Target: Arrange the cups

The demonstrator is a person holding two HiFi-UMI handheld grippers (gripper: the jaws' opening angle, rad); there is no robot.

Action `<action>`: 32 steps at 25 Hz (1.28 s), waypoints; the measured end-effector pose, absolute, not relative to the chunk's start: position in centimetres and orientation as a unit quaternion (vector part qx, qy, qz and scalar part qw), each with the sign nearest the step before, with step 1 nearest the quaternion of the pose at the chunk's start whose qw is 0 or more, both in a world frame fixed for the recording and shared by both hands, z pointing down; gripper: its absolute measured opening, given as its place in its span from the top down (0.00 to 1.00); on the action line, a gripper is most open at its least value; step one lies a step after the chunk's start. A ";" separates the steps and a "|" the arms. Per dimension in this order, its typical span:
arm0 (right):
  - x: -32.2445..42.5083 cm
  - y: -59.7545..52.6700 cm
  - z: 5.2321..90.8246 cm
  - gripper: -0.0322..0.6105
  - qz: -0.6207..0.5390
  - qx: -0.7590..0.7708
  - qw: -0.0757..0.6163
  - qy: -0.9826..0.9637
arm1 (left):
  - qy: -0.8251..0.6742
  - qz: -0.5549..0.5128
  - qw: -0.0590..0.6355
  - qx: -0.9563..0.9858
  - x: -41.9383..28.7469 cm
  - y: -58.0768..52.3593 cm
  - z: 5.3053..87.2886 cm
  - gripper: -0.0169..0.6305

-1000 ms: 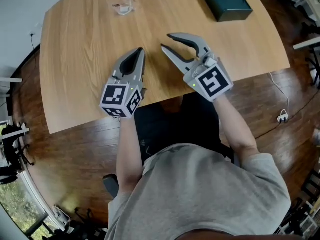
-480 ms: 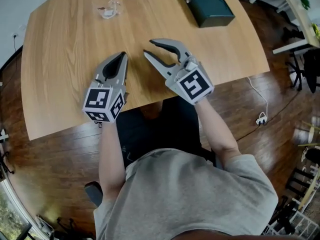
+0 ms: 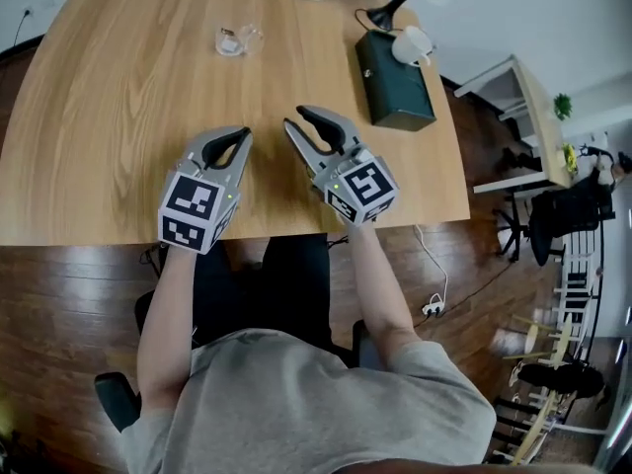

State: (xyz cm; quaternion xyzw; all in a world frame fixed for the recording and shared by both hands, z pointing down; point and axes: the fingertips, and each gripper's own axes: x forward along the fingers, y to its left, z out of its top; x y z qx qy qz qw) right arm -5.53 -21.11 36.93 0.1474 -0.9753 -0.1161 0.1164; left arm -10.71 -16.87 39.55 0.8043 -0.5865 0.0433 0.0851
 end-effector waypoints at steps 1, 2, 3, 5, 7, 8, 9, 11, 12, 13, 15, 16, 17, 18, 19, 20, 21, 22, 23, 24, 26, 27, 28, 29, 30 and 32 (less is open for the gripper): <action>-5.9 -22.0 36.9 0.78 -0.116 0.146 0.123 -0.975 | -0.586 0.043 0.085 0.805 -10.7 -16.8 39.5 0.96; -6.2 -23.0 36.9 0.78 -0.113 0.148 0.129 -0.974 | -0.586 0.043 0.084 0.805 -10.7 -16.8 39.6 0.96; -6.6 -24.3 37.0 0.72 -0.107 0.153 0.136 -0.973 | -0.586 0.043 0.085 0.805 -10.7 -16.8 39.6 0.96; -7.7 -27.0 36.9 0.71 -0.090 0.162 0.144 -0.972 | -0.585 0.044 0.087 0.805 -10.6 -16.8 39.6 0.96; -9.3 -29.3 36.7 0.71 -0.070 0.162 0.151 -0.973 | -0.585 0.044 0.087 0.805 -10.6 -16.9 39.5 0.96; -10.2 -30.2 36.7 0.71 -0.063 0.160 0.155 -0.973 | -0.586 0.043 0.087 0.805 -10.6 -16.9 39.5 0.96; -11.3 -30.9 36.7 0.71 -0.060 0.158 0.161 -0.972 | -0.586 0.043 0.087 0.805 -10.6 -16.9 39.5 0.96; -13.4 -32.1 37.0 0.68 -0.060 0.154 0.180 -0.970 | -0.587 0.044 0.087 0.804 -10.5 -16.8 39.5 0.96; -14.3 -32.5 37.3 0.62 -0.061 0.153 0.191 -0.968 | -0.587 0.043 0.087 0.804 -10.5 -16.8 39.6 0.96; -15.2 -32.9 37.6 0.61 -0.062 0.152 0.201 -0.966 | -0.586 0.043 0.087 0.804 -10.4 -16.9 39.6 0.96; -16.5 -33.9 38.1 0.56 -0.063 0.157 0.217 -0.961 | -0.585 0.043 0.087 0.805 -10.4 -16.9 39.7 0.96; -16.9 -34.5 38.4 0.56 -0.064 0.162 0.224 -0.959 | -0.585 0.043 0.087 0.805 -10.4 -16.9 39.7 0.96; -17.3 -34.9 38.7 0.56 -0.065 0.166 0.231 -0.957 | -0.585 0.044 0.087 0.805 -10.4 -16.9 39.8 0.96; -17.6 -35.4 39.1 0.57 -0.065 0.168 0.237 -0.955 | -0.584 0.045 0.087 0.806 -10.5 -16.9 39.8 0.96; -17.9 -35.7 39.4 0.60 -0.064 0.168 0.244 -0.953 | -0.584 0.046 0.086 0.806 -10.5 -16.8 39.8 0.96; -18.2 -36.1 39.7 0.66 -0.063 0.168 0.248 -0.952 | -0.584 0.046 0.085 0.806 -10.6 -16.8 39.7 0.96; -18.5 -36.4 39.8 0.66 -0.063 0.166 0.251 -0.951 | -0.584 0.046 0.085 0.806 -10.7 -16.9 39.7 0.96; -18.8 -36.6 39.9 0.71 -0.064 0.164 0.253 -0.951 | -0.584 0.045 0.085 0.806 -10.7 -16.9 39.7 0.96; -19.1 -36.8 39.9 0.74 -0.064 0.159 0.254 -0.952 | -0.584 0.044 0.086 0.806 -10.7 -16.9 39.7 0.96; -19.3 -36.8 40.0 0.74 -0.062 0.151 0.255 -0.953 | -0.585 0.044 0.086 0.805 -10.7 -16.9 39.8 0.96; -19.5 -36.5 40.0 0.85 -0.054 0.133 0.255 -0.956 | -0.585 0.044 0.087 0.805 -10.7 -16.9 39.8 0.96; -19.4 -36.3 39.9 0.85 -0.048 0.127 0.252 -0.958 | -0.585 0.044 0.087 0.805 -10.7 -16.9 39.8 0.96; -19.2 -36.0 39.7 0.85 -0.043 0.126 0.248 -0.960 | -0.584 0.044 0.087 0.806 -10.7 -16.8 39.8 0.96; -18.7 -35.7 39.5 0.85 -0.039 0.129 0.243 -0.961 | -0.583 0.044 0.086 0.807 -10.7 -16.8 39.8 0.96; -18.1 -35.4 39.3 0.85 -0.036 0.134 0.238 -0.961 | -0.581 0.044 0.085 0.808 -10.8 -16.8 39.8 0.96; -16.7 -34.5 39.2 0.85 -0.025 0.145 0.221 -0.964 | -0.579 0.044 0.083 0.810 -11.4 -16.6 39.9 0.96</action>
